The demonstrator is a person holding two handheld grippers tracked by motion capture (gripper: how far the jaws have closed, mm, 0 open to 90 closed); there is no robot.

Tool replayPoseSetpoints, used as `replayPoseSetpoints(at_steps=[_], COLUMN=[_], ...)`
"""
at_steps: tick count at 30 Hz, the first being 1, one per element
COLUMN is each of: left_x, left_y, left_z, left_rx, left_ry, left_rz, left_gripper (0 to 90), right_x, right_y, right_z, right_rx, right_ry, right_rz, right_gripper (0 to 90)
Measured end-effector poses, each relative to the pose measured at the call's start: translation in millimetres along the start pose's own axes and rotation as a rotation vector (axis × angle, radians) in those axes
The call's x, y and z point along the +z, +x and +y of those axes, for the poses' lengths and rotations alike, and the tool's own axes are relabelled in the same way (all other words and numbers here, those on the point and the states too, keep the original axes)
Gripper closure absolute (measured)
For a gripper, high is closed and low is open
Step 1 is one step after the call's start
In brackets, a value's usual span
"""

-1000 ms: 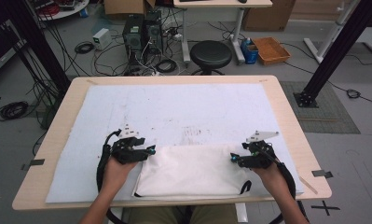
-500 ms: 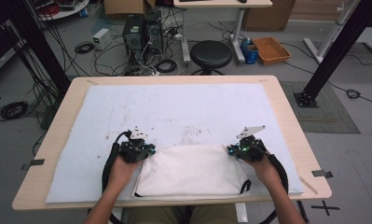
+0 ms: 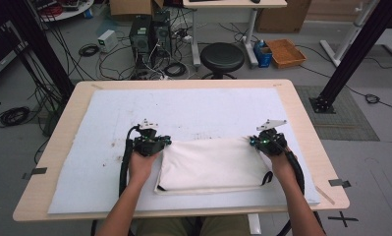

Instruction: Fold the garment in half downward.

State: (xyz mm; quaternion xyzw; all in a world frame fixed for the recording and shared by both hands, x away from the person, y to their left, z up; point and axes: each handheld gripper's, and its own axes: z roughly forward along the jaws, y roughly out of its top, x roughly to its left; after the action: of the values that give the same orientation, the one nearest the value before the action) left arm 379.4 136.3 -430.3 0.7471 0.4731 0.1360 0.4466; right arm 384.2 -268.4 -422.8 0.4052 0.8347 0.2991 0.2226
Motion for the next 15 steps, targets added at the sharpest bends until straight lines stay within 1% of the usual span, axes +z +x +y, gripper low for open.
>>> replayPoseSetpoints(at_steps=[1,2,3,4,6,7,8,9,10,11,13,14,15], left_x=[3.3,7.0,10.5,14.0,19.0,21.0,21.2,21.3,20.3,18.3,10.7,5.4,1.2], left_y=[0.0,-0.9,-1.6,-2.5,-4.6,-6.1,-6.4,-6.7,-6.6,-6.3,-6.0,-6.4,-7.0], left_z=[1.2,2.4,3.8,4.8,7.1,8.0,8.4,8.5,8.6,8.3,6.2,4.3,2.4], left_rx=[-0.002,-0.001,-0.003,-0.008,-0.010,-0.011,-0.009,-0.013,-0.013,-0.015,-0.013,-0.007,0.002], left_ry=[-0.019,-0.029,-0.029,-0.033,-0.043,-0.062,-0.069,-0.075,-0.068,-0.061,-0.050,-0.047,-0.047], left_rz=[-0.013,-0.011,-0.011,-0.011,0.000,0.016,0.027,0.031,0.040,0.047,0.036,0.025,0.019], left_gripper=[85.1,85.1,85.1,85.0,85.0,84.2,74.2,74.2,70.4,63.3,59.5,58.3,58.3], right_x=[1.4,2.1,2.6,3.5,3.6,4.2,5.7,5.7,5.6,4.2,-2.5,-14.4,-14.4], right_y=[-3.3,-6.1,-9.1,-14.6,-16.0,-17.7,-17.5,-17.5,-17.2,-16.7,-19.1,-22.3,-22.3], right_z=[0.7,1.0,0.8,-0.3,-1.0,-2.2,-4.4,-4.4,-5.1,-6.6,-10.0,-16.2,-16.2], right_rx=[-0.001,0.011,0.021,0.045,0.053,0.062,0.070,0.070,0.069,0.082,0.115,0.154,0.154], right_ry=[-0.003,-0.002,-0.006,-0.012,-0.014,-0.014,-0.003,-0.003,-0.001,-0.008,-0.016,-0.038,-0.038], right_rz=[-0.020,-0.036,-0.050,-0.065,-0.074,-0.078,-0.083,-0.083,-0.087,-0.086,-0.089,-0.061,-0.061], right_gripper=[86.0,86.0,86.0,86.0,86.0,86.0,85.4,85.4,82.9,74.3,58.6,55.1,55.1])
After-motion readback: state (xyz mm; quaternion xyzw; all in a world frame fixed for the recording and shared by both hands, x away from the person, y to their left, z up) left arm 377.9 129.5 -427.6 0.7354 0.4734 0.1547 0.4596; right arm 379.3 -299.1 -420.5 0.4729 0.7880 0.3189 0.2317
